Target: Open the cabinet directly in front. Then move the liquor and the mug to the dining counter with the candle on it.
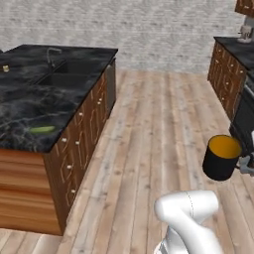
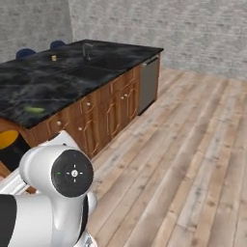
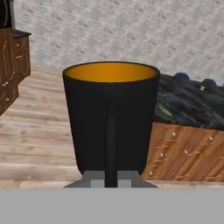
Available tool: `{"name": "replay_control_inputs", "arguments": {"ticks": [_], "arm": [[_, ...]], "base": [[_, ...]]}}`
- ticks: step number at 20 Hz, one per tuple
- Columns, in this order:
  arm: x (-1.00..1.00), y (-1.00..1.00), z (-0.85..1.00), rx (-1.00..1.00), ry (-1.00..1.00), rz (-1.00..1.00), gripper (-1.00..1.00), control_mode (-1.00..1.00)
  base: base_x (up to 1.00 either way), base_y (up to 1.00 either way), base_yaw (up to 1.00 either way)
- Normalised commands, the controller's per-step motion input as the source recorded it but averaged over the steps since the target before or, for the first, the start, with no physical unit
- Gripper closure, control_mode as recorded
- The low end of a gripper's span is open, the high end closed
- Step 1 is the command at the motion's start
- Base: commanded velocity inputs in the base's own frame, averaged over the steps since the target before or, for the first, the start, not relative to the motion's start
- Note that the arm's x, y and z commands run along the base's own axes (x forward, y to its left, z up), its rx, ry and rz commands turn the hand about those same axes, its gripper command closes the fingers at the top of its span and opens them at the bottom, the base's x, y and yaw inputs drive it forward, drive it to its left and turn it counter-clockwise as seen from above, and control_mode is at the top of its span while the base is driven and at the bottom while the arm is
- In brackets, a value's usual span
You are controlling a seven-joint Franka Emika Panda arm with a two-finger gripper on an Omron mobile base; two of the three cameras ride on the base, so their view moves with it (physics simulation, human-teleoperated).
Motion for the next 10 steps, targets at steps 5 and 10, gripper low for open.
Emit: {"name": "replay_control_inputs", "arguments": {"ticks": [5,10], "arm": [[0.0,0.0,0.0,0.0,0.0,0.0,1.0,1.0],[0.0,0.0,0.0,0.0,0.0,0.0,1.0,1.0]], "base": [[0.88,0.36,0.0],[0.97,0.2,0.0]]}}
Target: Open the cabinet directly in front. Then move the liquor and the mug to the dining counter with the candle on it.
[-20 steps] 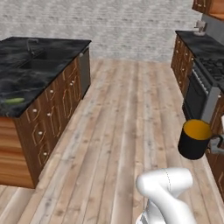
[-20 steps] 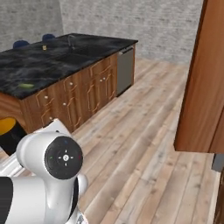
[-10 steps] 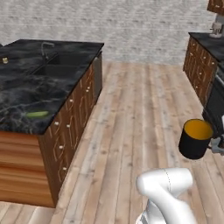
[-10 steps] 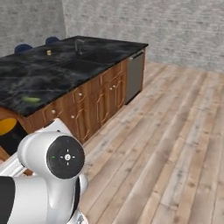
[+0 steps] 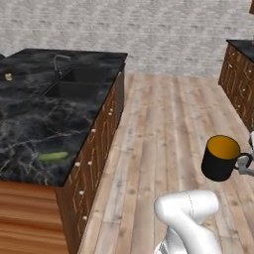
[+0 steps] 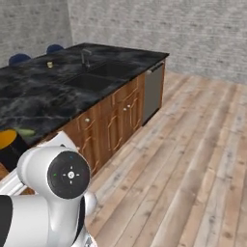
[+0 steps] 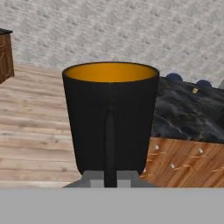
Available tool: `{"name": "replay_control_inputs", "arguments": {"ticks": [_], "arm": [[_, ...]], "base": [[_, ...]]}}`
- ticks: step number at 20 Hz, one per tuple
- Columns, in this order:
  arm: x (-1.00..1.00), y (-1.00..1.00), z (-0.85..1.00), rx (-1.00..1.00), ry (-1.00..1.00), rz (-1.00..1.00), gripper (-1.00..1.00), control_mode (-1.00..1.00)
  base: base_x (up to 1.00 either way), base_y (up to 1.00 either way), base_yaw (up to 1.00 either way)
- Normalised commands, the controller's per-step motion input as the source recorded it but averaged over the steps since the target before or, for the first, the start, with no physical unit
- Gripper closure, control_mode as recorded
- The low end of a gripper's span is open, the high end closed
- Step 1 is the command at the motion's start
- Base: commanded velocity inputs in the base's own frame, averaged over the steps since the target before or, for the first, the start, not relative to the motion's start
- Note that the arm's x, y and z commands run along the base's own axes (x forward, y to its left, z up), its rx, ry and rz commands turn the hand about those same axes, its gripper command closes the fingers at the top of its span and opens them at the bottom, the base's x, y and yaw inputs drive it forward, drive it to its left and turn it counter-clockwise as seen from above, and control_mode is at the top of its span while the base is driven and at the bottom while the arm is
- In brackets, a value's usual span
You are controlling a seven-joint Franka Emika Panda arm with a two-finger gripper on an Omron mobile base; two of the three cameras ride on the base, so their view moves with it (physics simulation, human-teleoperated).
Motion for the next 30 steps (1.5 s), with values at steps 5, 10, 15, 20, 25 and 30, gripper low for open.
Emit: {"name": "replay_control_inputs", "arguments": {"ticks": [5,10,15,20,25,30], "arm": [[0.0,0.0,0.0,0.0,0.0,0.0,1.0,1.0],[0.0,0.0,0.0,0.0,0.0,0.0,1.0,1.0],[0.0,0.0,0.0,0.0,0.0,0.0,1.0,1.0],[0.0,0.0,0.0,0.0,0.0,0.0,1.0,1.0],[0.0,0.0,0.0,0.0,0.0,0.0,1.0,1.0],[0.0,0.0,0.0,0.0,0.0,0.0,1.0,1.0]], "base": [[1.0,0.23,0.0],[0.55,0.29,0.03],[-0.01,0.25,0.1],[0.44,0.25,0.1],[0.92,0.07,0.13],[0.99,-0.01,0.12]]}}
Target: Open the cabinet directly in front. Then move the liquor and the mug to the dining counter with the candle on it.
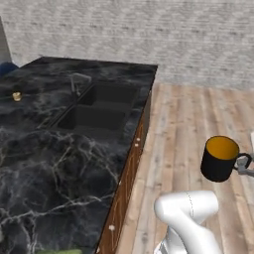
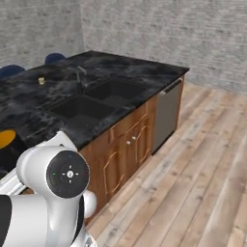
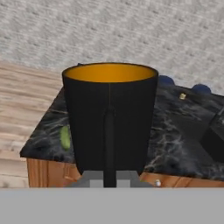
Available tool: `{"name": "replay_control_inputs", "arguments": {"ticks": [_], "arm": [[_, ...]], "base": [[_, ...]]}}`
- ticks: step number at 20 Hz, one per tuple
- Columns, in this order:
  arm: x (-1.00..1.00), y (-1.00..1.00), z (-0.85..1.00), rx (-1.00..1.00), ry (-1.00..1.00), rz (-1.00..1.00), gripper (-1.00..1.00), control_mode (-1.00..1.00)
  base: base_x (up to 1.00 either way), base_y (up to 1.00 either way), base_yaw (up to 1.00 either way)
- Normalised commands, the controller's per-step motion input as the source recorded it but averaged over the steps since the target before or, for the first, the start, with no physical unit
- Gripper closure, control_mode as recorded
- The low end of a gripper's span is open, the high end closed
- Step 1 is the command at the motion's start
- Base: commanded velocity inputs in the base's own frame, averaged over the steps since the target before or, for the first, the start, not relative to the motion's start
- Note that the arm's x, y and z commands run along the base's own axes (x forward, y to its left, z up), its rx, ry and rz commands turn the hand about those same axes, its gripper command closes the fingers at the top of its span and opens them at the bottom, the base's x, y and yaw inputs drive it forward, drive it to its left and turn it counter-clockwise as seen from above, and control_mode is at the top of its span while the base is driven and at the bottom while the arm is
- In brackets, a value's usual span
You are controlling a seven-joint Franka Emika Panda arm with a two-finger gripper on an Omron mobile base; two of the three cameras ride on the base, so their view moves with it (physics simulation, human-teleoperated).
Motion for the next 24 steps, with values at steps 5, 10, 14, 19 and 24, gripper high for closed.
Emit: {"name": "replay_control_inputs", "arguments": {"ticks": [5,10,14,19,24], "arm": [[0.0,0.0,0.0,0.0,0.0,0.0,1.0,1.0],[0.0,0.0,0.0,0.0,0.0,0.0,1.0,1.0],[0.0,0.0,0.0,0.0,0.0,0.0,1.0,1.0],[0.0,0.0,0.0,0.0,0.0,0.0,1.0,1.0],[0.0,0.0,0.0,0.0,0.0,0.0,1.0,1.0]], "base": [[1.0,-0.18,0.0],[0.93,-0.05,0.0],[0.86,0.18,0.14],[0.78,0.23,0.29],[0.71,0.17,0.44]]}}
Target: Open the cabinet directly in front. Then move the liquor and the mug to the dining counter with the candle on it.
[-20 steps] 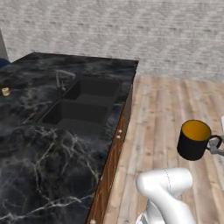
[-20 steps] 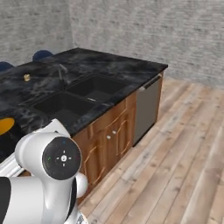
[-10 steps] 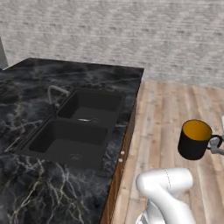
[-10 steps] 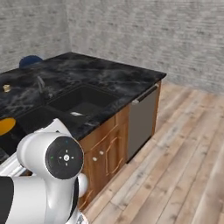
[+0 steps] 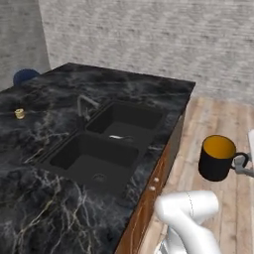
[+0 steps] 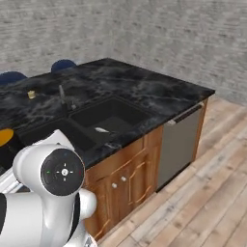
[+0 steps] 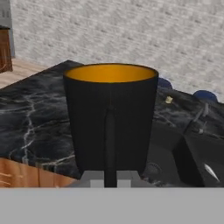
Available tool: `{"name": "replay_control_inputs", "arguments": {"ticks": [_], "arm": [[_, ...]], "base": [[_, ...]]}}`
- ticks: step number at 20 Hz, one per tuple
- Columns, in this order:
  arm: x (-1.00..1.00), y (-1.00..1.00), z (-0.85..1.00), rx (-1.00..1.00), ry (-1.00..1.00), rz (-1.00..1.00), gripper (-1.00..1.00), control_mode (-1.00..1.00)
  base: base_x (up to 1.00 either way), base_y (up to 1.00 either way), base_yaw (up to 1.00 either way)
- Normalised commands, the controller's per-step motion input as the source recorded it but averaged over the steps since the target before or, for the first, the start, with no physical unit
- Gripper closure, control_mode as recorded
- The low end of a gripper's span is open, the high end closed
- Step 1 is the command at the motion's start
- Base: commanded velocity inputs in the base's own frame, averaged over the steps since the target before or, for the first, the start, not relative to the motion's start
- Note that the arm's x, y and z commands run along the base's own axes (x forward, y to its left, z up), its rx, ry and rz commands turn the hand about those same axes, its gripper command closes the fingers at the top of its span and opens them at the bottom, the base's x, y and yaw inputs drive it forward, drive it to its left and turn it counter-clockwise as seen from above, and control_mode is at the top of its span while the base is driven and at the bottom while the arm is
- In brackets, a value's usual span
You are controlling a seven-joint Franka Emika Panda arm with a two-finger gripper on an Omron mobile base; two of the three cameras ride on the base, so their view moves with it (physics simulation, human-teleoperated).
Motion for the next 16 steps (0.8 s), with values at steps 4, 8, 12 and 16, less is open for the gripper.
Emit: {"name": "replay_control_inputs", "arguments": {"ticks": [4,8,12,16], "arm": [[0.0,0.0,0.0,0.0,0.0,0.0,1.0,1.0],[0.0,0.0,0.0,0.0,0.0,0.0,1.0,1.0],[0.0,0.0,0.0,0.0,0.0,0.0,1.0,1.0],[0.0,0.0,0.0,0.0,0.0,0.0,1.0,1.0]], "base": [[0.75,0.11,0.59],[0.78,0.15,0.67],[0.76,0.25,0.68],[0.64,0.39,0.65]]}}
